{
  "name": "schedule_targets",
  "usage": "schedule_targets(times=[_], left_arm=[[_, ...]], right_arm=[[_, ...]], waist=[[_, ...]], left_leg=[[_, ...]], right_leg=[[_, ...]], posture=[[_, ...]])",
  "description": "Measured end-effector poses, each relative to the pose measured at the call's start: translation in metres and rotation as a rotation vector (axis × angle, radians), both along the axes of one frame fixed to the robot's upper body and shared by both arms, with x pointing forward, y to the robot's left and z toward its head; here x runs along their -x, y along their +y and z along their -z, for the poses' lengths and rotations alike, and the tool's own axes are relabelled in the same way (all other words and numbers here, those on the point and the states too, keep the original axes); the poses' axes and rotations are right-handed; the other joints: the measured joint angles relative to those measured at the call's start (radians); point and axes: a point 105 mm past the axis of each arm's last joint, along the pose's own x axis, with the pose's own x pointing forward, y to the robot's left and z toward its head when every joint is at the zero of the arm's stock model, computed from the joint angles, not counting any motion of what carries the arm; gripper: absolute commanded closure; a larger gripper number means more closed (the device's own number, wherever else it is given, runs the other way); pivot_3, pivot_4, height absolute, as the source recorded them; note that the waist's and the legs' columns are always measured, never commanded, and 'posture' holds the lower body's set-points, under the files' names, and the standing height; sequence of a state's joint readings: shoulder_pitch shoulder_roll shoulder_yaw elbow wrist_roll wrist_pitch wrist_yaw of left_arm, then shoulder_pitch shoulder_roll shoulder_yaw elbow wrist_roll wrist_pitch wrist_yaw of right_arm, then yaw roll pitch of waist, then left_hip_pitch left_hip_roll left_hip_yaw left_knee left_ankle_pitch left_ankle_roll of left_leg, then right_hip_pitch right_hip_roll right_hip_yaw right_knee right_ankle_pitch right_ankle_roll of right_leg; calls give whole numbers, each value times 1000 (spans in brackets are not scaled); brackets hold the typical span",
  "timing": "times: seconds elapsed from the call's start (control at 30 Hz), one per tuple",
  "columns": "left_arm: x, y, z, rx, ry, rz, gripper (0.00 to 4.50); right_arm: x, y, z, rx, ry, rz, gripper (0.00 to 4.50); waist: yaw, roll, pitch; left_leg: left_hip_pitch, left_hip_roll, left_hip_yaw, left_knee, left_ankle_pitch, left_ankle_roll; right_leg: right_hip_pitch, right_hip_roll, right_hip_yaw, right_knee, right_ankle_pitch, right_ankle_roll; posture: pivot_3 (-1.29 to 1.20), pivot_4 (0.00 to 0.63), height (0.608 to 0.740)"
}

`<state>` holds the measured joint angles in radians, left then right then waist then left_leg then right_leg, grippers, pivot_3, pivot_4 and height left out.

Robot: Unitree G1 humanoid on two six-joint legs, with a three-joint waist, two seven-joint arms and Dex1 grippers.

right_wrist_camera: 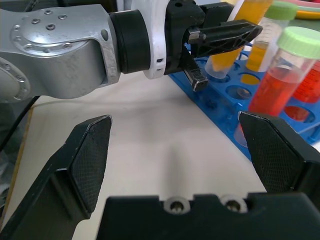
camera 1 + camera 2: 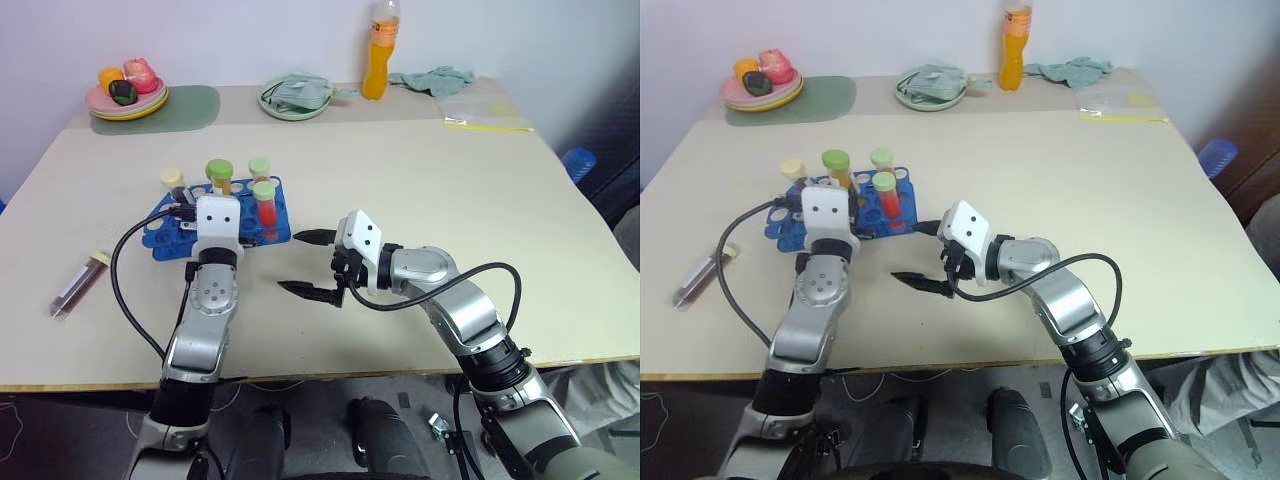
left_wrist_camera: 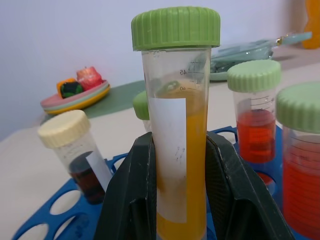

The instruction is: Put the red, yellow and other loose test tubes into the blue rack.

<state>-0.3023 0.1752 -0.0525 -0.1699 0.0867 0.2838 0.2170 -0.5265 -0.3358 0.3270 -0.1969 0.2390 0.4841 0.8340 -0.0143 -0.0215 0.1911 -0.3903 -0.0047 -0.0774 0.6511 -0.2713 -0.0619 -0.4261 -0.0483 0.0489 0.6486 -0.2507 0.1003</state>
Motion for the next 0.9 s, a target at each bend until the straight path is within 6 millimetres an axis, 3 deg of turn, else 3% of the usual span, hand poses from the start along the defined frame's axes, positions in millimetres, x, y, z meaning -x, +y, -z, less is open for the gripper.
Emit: schedule_targets(times=[0.77, 0.9], left_arm=[[0, -1, 11, 77, -104, 57, 3724], [-3, 1, 24, 82, -98, 54, 3724]], right_arm=[[0, 0, -1, -1, 3, 3, 0], [0, 0, -1, -1, 2, 3, 0]], waist=[[3, 0, 0], [3, 0, 0]], left_leg=[[0, 0, 0, 0, 0, 0], [0, 0, 0, 1, 0, 0]], right_leg=[[0, 0, 0, 0, 0, 0], [1, 0, 0, 0, 0, 0]], posture=[[0, 150, 740], [0, 150, 740]])
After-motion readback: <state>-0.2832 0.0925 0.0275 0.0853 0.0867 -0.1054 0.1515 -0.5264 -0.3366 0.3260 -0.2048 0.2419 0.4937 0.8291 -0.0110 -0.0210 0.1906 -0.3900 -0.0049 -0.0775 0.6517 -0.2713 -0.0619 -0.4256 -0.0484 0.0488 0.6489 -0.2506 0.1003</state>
